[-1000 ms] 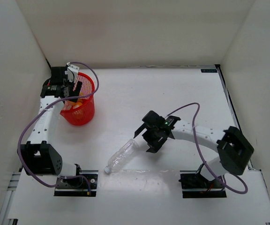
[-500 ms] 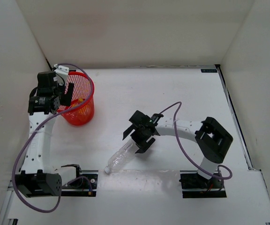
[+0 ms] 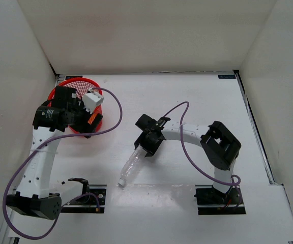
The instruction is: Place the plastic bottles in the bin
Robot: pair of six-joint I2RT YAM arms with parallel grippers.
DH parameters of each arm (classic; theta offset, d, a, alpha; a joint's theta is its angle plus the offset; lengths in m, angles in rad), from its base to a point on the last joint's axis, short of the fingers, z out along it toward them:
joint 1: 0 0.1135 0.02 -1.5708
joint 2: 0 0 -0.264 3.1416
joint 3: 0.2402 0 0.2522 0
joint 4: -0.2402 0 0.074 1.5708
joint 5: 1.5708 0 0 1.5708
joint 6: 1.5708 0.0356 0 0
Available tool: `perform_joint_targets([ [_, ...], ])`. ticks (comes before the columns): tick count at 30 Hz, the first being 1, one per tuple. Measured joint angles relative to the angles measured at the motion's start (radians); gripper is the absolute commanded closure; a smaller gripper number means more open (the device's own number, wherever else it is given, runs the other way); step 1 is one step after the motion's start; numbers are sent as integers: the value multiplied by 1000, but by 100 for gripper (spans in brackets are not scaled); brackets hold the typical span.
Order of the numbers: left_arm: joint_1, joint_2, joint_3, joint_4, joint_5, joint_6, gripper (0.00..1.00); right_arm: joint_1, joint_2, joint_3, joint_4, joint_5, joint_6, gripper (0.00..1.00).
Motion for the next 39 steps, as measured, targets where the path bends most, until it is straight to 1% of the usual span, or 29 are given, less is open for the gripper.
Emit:
perform_joint_targets([
  [3, -39, 6, 0, -25, 71, -4, 0, -25, 0, 3, 10, 1, -89, 95],
  [4, -52, 12, 0, -31, 91, -9, 0, -34, 0, 3, 21, 3, -128, 95],
  [7, -82, 41, -4, -35, 147, -26, 0, -57, -21, -8, 93, 10, -261, 98],
  [9, -102, 63, -6, -39, 192, -33, 0, -76, -68, -40, 175, 11, -356, 100],
  [12, -128, 90, -8, -39, 256, -40, 0, -126, -175, -116, 325, -24, -464, 100],
  [16, -156, 128, -7, -42, 307, -44, 0, -207, -238, -129, 505, -119, -531, 100],
  [20, -174, 188, 17, -50, 346, -52, 0, -230, -263, -136, 650, -172, -537, 100],
  [27, -187, 226, 138, -49, 401, -71, 0, -220, -326, -148, 851, -176, -462, 100],
  [31, -187, 225, 162, -29, 402, -84, 0, -217, -335, -147, 908, -176, -402, 100],
  [39, -187, 235, 134, -3, 408, -98, 0, -187, -335, -147, 977, -180, -283, 100],
])
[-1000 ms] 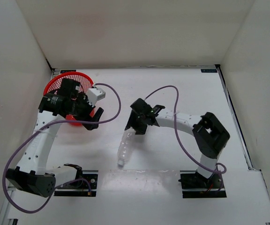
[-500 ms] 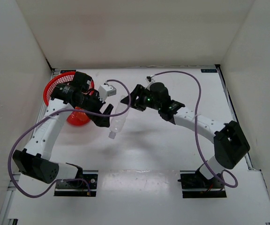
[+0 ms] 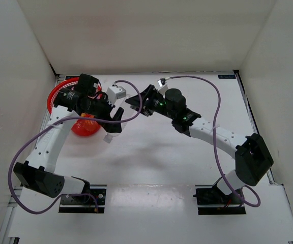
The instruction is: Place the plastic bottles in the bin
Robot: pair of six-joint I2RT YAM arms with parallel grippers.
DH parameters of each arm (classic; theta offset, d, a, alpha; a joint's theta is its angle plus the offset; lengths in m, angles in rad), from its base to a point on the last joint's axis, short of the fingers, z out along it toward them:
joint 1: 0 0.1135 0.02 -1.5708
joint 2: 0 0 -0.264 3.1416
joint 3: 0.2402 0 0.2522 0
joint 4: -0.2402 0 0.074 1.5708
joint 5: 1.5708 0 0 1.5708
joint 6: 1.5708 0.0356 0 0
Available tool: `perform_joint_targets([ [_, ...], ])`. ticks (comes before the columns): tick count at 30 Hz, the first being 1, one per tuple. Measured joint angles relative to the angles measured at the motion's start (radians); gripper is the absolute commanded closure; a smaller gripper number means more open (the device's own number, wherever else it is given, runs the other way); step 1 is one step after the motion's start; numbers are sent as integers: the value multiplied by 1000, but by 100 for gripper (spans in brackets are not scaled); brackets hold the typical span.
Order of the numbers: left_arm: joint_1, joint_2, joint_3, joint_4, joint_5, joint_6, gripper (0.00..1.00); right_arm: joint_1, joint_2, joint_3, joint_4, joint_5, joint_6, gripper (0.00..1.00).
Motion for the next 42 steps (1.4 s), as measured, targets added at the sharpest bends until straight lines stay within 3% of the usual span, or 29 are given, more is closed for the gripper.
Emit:
perform_joint_targets([
  [5, 0, 10, -7, 3, 20, -5, 0, 13, 1, -1, 27, 0, 39, 100],
  [6, 0, 10, -10, 2, 25, -2, 5, 15, 1, -1, 31, -1, 45, 100],
  [12, 1, 16, -9, -29, 47, 11, 56, 19, 2, -2, 33, -12, 48, 100],
  [13, 2, 16, -8, -33, 46, 11, 64, 19, 2, -1, 31, -19, 42, 95],
  [14, 1, 17, -7, -39, 45, 13, 83, 19, 2, 5, 19, -28, 36, 87],
  [15, 1, 18, -7, -42, 41, 15, 90, 18, 3, 18, 2, -37, 20, 75],
  [16, 1, 18, -5, -43, 36, 16, 90, 18, 4, 35, -19, -47, 1, 45],
  [17, 0, 17, 0, -45, 27, 17, 90, 18, 5, 56, -45, -54, -21, 27],
  [19, -1, 15, 14, -40, -10, 17, 90, 18, 6, 99, -93, -69, -68, 1],
  [25, -4, -36, 37, 66, -250, 5, 90, -19, -57, 144, -172, -94, -159, 1],
  [33, 83, -152, 39, 387, -700, 7, 88, -141, -308, 143, -325, 19, -349, 1],
  [40, 299, -53, 36, 505, -646, 14, 71, -194, -449, 81, -414, 109, -446, 1],
  [42, 323, -4, 33, 515, -623, 11, 57, -213, -465, 71, -444, 129, -468, 1],
])
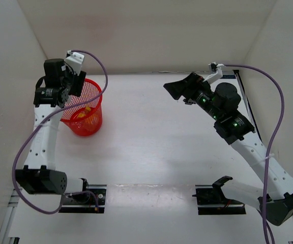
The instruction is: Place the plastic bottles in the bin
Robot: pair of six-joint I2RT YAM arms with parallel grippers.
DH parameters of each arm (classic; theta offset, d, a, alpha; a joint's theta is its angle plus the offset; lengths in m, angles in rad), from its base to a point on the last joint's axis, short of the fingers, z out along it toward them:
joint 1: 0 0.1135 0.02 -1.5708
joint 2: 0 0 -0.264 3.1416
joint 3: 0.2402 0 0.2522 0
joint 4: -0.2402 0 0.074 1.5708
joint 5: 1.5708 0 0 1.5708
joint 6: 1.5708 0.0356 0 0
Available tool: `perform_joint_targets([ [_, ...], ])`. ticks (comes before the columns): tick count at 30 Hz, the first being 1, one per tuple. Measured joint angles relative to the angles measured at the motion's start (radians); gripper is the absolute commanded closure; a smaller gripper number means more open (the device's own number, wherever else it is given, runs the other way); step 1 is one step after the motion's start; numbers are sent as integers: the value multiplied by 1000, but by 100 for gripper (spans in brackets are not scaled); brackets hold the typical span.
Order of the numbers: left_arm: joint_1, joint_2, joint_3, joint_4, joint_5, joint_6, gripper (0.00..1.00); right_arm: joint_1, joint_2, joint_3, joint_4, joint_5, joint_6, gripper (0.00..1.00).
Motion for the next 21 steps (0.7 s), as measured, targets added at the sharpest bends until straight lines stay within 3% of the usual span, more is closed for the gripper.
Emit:
perform_joint_targets([
  [2, 24, 47, -6, 9, 27, -10, 38, -13, -13, -4, -27, 13, -20, 1],
  [6, 83, 96, -28, 9, 59, -35, 20, -39, -55, -23, -69, 37, -48, 1],
  [7, 95, 99, -37, 10, 62, -40, 0, -45, -69, -28, -77, 41, -51, 1],
  [21, 129, 27, -113, 6, 77, -77, 0, -78, -117, -60, -126, 71, -72, 1],
])
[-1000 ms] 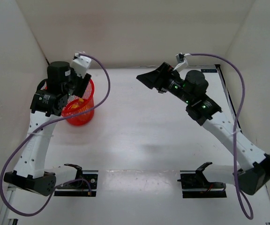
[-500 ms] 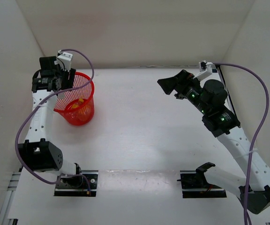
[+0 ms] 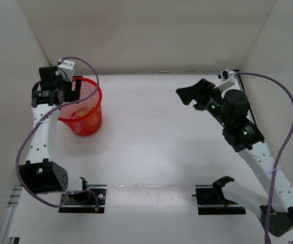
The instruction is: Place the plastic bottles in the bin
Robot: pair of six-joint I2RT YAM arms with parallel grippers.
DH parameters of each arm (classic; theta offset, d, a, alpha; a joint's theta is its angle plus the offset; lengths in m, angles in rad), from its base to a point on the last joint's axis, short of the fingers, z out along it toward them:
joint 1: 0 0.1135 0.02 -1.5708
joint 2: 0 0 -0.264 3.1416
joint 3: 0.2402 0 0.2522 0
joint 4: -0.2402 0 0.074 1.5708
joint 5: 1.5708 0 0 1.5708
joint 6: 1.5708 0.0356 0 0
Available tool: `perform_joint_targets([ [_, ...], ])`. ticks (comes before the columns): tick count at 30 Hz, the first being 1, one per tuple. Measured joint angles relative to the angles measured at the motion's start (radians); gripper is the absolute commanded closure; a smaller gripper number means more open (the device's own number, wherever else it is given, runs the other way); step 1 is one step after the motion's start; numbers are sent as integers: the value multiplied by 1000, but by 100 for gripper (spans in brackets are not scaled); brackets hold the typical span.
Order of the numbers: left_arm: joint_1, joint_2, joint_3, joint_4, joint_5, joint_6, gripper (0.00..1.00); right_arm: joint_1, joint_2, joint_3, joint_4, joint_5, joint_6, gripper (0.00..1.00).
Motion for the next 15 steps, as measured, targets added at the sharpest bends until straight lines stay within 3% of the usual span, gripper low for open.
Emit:
perform_joint_targets([
  [4, -1, -122, 6, -16, 9, 12, 0, -18, -1, 0, -68, 49, -10, 1],
  [8, -27, -344, -52, -102, 85, 146, 0, -61, -10, -22, -179, 114, -25, 1],
  [15, -54, -690, -454, -329, 65, 273, 0, -113, -73, -197, -309, 193, -24, 1],
])
